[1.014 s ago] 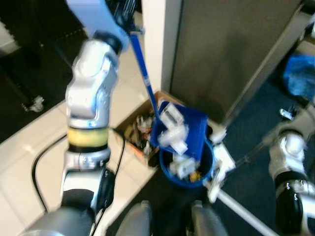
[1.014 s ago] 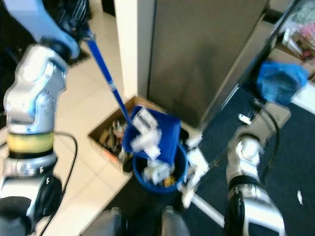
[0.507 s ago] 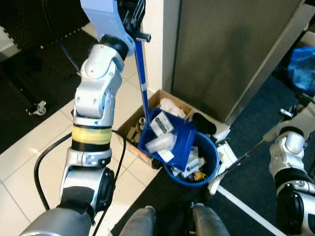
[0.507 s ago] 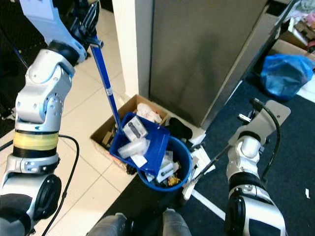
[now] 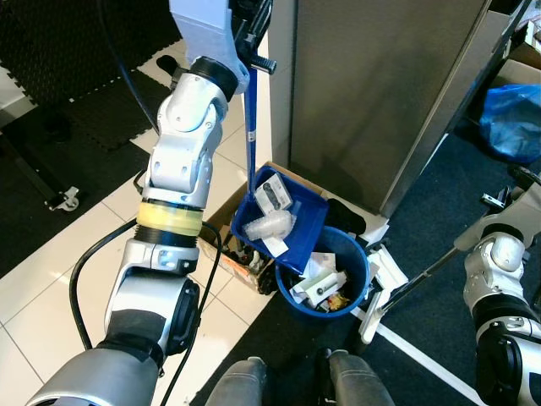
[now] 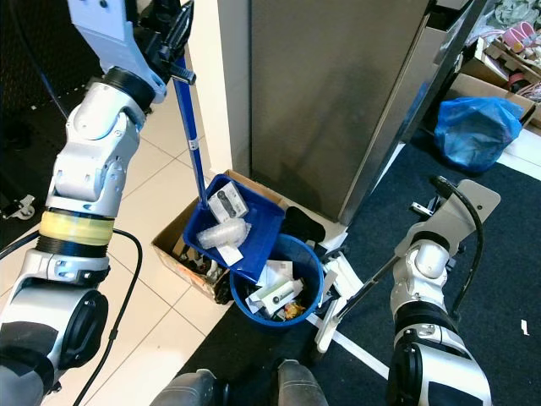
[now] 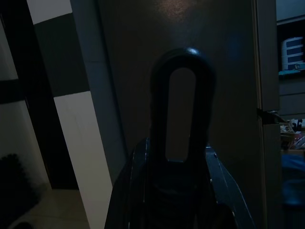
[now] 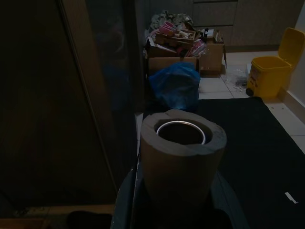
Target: Sweep floor
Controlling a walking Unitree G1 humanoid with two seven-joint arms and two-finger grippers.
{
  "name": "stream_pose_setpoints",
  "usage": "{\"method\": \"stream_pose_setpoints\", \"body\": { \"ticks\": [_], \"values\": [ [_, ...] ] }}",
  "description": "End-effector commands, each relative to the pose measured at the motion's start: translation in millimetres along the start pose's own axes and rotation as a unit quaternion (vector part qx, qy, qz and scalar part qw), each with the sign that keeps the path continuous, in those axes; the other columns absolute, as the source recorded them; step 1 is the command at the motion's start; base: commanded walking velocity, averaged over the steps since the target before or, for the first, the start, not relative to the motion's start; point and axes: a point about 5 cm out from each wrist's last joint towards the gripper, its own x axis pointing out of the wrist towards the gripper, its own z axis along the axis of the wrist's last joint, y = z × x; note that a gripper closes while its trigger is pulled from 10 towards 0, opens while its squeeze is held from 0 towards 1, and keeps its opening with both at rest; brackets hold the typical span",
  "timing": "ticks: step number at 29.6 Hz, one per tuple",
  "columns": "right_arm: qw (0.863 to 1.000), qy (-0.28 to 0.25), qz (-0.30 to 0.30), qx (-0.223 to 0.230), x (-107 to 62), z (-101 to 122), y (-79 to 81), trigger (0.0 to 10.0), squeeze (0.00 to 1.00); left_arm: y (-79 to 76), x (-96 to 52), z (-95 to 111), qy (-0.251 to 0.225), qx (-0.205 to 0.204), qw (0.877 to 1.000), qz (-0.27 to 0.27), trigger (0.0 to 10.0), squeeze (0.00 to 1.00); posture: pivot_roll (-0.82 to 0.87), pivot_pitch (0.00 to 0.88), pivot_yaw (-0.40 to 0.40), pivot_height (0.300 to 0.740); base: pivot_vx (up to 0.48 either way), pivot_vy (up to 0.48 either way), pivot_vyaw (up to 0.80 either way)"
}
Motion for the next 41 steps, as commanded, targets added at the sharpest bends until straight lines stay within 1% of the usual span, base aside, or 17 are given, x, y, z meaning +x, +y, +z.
{"method": "stream_pose_setpoints", "body": {
  "ticks": [1,5,11,18,27,34,41],
  "values": [
    [1.0,-0.02,0.001,0.005,-0.7,4.5,0.5,10.0,0.0,1.1,6.3,14.2,-0.036,0.022,0.999,-0.007,10.0,0.0,0.02,0.105,0.02,0.74,0.0,0.0,0.0],
    [1.0,-0.02,0.0,0.004,-0.9,4.3,-0.6,10.0,0.0,0.1,9.4,12.7,-0.033,0.025,0.999,-0.003,10.0,0.0,0.02,0.107,0.016,0.74,0.0,0.0,0.0],
    [1.0,-0.02,0.001,0.003,-0.9,4.3,-0.7,10.0,0.0,-0.2,9.7,11.2,-0.037,0.023,0.999,0.003,10.0,0.0,0.02,0.108,0.011,0.74,0.0,0.0,0.0],
    [1.0,-0.017,0.006,0.002,-0.5,4.3,2.2,10.0,0.0,1.2,11.0,10.0,-0.04,0.027,0.999,0.01,10.0,0.0,0.02,0.107,0.007,0.74,0.0,-0.421,0.0],
    [1.0,-0.015,0.004,0.001,-0.7,3.4,1.1,10.0,0.0,1.3,11.9,10.6,-0.044,0.024,0.999,0.01,10.0,0.0,0.02,0.11,0.006,0.74,0.0,-0.376,0.0],
    [1.0,-0.014,0.006,0.0,-0.6,3.0,1.2,10.0,0.0,0.8,10.9,13.8,-0.052,0.02,0.998,0.007,10.0,0.0,0.02,0.107,0.002,0.74,0.0,0.0,0.0],
    [1.0,-0.013,0.009,0.0,-0.6,3.0,2.8,10.0,0.0,-2.9,9.4,18.4,-0.061,0.023,0.998,-0.009,10.0,0.0,0.02,0.104,0.002,0.74,0.0,0.0,0.0]
  ]
}}
